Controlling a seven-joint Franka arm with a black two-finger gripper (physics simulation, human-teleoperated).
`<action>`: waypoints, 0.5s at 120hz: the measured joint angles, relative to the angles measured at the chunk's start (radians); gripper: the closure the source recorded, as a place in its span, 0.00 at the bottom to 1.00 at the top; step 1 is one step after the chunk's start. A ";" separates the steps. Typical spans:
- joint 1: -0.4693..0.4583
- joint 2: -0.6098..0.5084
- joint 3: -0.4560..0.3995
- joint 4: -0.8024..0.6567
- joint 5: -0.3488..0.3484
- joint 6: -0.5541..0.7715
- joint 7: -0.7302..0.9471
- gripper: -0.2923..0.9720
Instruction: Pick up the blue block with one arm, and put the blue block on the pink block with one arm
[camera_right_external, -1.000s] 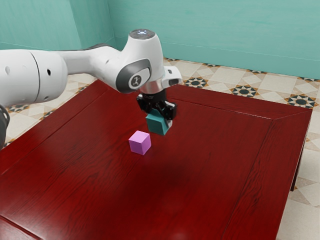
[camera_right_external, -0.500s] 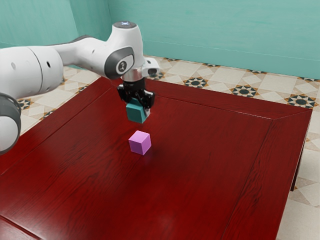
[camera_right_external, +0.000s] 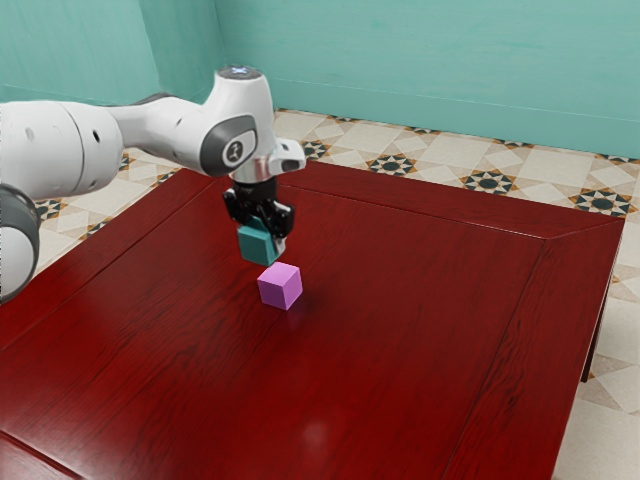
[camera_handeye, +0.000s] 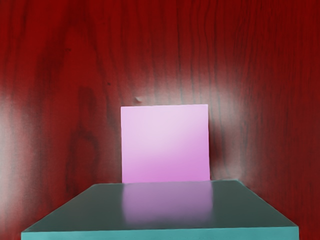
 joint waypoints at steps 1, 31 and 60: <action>0.000 0.001 0.000 -0.002 0.000 0.003 0.001 0.49; 0.010 0.052 0.001 -0.017 0.001 0.057 0.025 0.49; 0.007 0.089 0.002 0.026 0.002 0.074 0.039 0.49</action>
